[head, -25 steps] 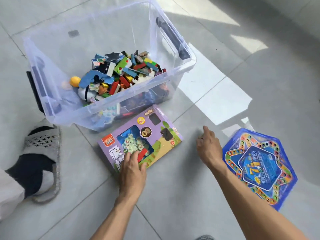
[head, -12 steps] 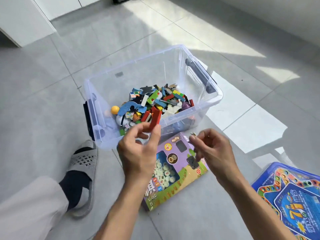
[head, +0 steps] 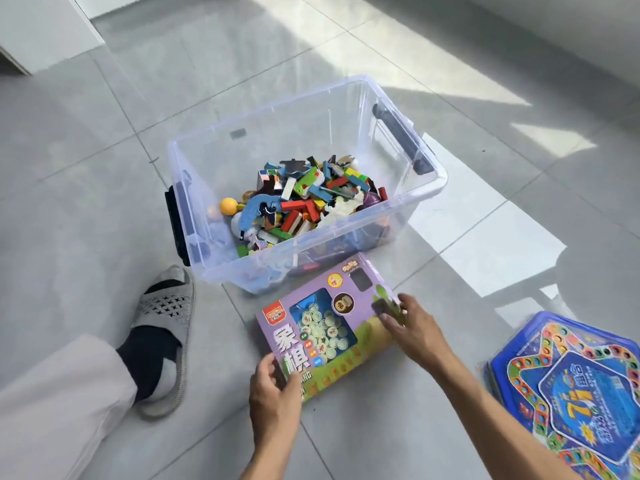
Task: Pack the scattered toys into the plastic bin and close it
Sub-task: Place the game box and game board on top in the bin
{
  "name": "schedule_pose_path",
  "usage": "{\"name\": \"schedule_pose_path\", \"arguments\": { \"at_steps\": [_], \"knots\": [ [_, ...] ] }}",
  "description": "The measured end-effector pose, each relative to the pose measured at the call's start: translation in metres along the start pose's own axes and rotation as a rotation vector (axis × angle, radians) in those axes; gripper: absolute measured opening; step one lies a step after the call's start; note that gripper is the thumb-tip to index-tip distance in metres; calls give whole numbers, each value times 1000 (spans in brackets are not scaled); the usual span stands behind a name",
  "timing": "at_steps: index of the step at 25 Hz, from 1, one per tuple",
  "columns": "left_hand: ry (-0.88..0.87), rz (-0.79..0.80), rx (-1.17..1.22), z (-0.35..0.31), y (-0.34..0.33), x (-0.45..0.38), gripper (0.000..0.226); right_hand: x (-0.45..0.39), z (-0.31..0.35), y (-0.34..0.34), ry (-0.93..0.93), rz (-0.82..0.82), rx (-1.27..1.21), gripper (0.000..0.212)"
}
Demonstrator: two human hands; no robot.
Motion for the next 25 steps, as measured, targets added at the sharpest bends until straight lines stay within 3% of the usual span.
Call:
{"name": "schedule_pose_path", "arguments": {
  "at_steps": [2, 5, 8, 13, 15, 18, 19, 20, 23, 25],
  "knots": [
    [173, 95, 81, 44, -16, -17, 48, 1, -31, -22, -54, 31, 74, 50],
    [304, 128, 289, 65, -23, -27, 22, 10, -60, -30, -222, 46, -138, 47],
    [308, 178, 341, 65, -21, -25, 30, 33, -55, -28, -273, 24, -385, 24],
    [214, 287, 445, 16, -5, 6, 17, 77, -25, 9, -99, -40, -592, 10],
    [14, 158, 343, -37, 24, 23, 16, 92, -7, 44, -52, -92, -685, 13],
    [-605, -191, 169, -162, 68, 47, 20, 102, 35, 98, 46, -113, -808, 17],
    [-725, -233, 55, -196, 69, 43, 25, 102, 45, 114, 85, -125, -793, 19],
    [-756, -201, -116, -222, 64, 31, 35, 103, 55, 128, 117, -130, -769, 22],
    [-570, 111, -616, -225, 41, -15, 40, 112, 69, 159, 157, -141, -758, 28],
    [-621, 119, -666, -208, 40, -22, 41, 119, 68, 176, 134, -187, -816, 30]
  ]
}}
Point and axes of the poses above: each hand's wrist, its own x-axis away from the middle knuckle, its own y-axis out of the back of the hand, z = x × y, the point moved 6 cm from there along -x, towards the middle knuckle, and after that the axes turned 7 degrees about y, right-handed, at the moved point
